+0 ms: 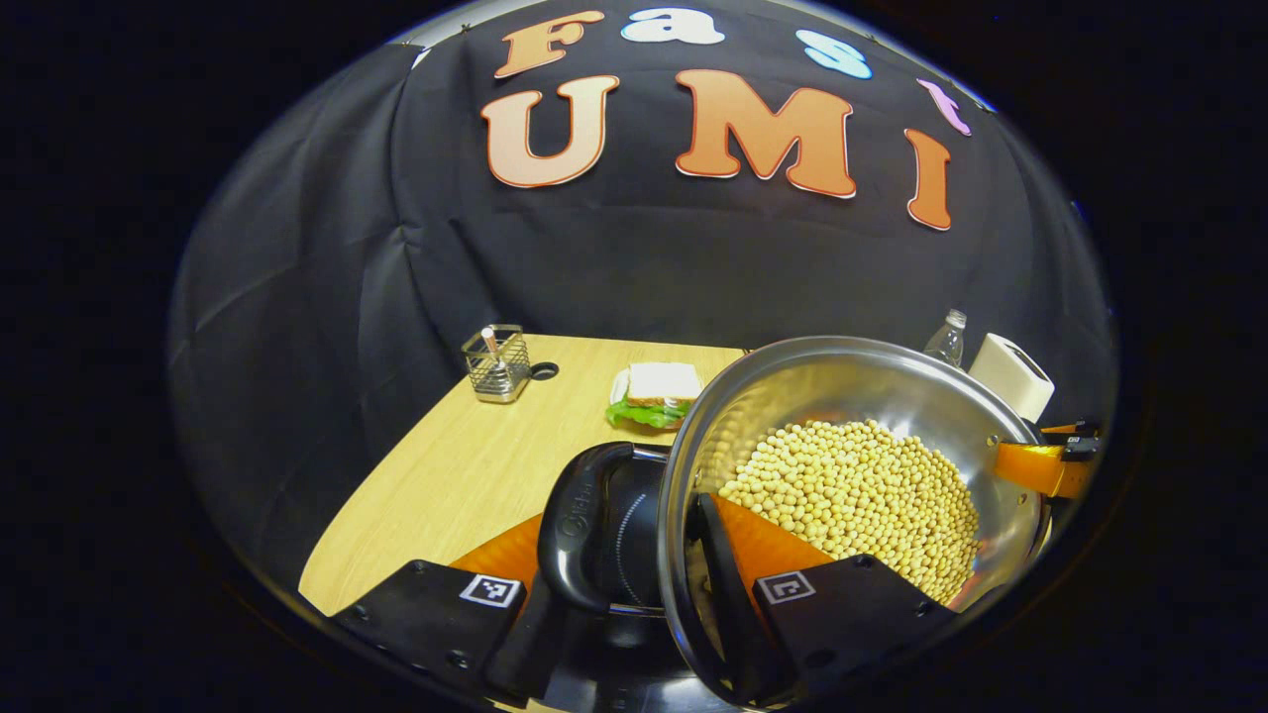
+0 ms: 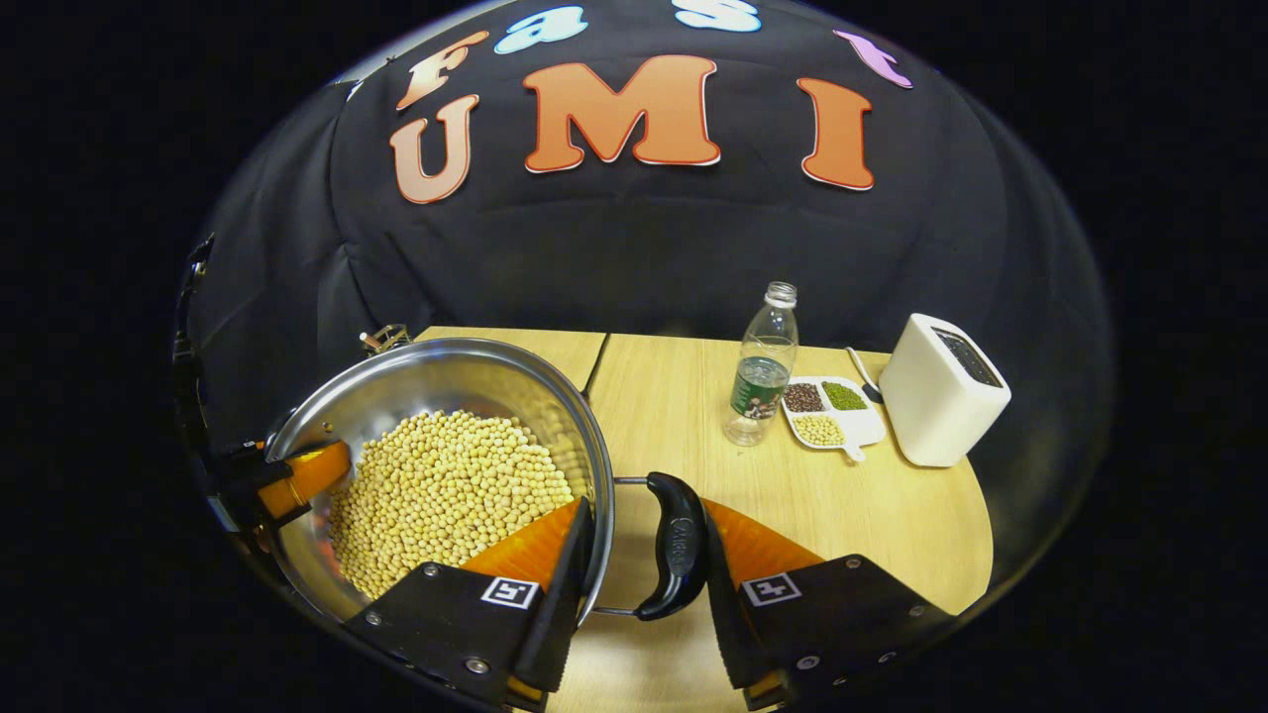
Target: First push the handle of the pot to place it horizontally, then grasp the pot with both hands and set it on the induction cooktop.
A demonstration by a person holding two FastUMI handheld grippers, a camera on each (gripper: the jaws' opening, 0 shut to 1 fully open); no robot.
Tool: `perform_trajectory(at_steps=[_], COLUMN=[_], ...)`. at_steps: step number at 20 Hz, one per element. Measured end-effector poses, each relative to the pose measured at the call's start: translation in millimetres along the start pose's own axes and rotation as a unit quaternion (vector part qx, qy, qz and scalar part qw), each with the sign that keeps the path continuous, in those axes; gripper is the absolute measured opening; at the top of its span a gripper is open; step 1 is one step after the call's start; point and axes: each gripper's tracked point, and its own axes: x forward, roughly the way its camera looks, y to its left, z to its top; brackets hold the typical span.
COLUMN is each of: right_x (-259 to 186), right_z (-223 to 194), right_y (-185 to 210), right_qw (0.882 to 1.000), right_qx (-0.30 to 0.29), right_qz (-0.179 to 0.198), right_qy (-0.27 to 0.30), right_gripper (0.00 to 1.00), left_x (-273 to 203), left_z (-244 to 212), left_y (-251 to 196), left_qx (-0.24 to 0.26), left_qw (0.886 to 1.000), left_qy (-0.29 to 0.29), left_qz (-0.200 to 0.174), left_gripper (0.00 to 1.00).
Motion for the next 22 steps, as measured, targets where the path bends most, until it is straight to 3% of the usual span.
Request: perform_trajectory(at_steps=[10, 11, 12, 13, 16, 17, 18, 22], right_x=[25, 29, 31, 35, 40, 42, 44, 48], right_z=[-13, -16, -19, -22, -27, -27, -28, -32], right_y=[42, 45, 47, 51, 52, 52, 52, 53], right_qw=[1.0, 1.0, 1.0, 0.999, 0.999, 0.999, 0.999, 0.999], right_qx=[-0.005, -0.007, -0.008, -0.008, -0.006, -0.006, -0.006, -0.008], right_qz=[0.009, 0.009, 0.009, 0.009, 0.007, 0.006, 0.005, -0.002], right_qy=[0.021, 0.025, 0.028, 0.032, 0.038, 0.038, 0.038, 0.044], right_gripper=[0.6, 0.6, 0.56, 0.6, 0.6, 0.56, 0.61, 0.6], left_x=[2, 2, 3, 4, 0, -1, 2, 4], left_z=[-5, -7, -6, -6, -1, 0, -3, -4], left_y=[22, 21, 21, 20, 23, 23, 23, 23], left_qx=[-0.003, -0.005, -0.009, -0.01, -0.013, -0.011, -0.01, -0.012], left_qw=[1.0, 1.0, 1.0, 1.0, 1.0, 1.0, 1.0, 1.0], left_qy=[0.015, 0.02, 0.022, 0.026, 0.028, 0.027, 0.025, 0.029], left_qz=[0.012, 0.011, 0.01, 0.009, 0.008, 0.007, 0.006, 0.0], left_gripper=[0.72, 0.69, 0.7, 0.72, 0.7, 0.73, 0.73, 0.73])
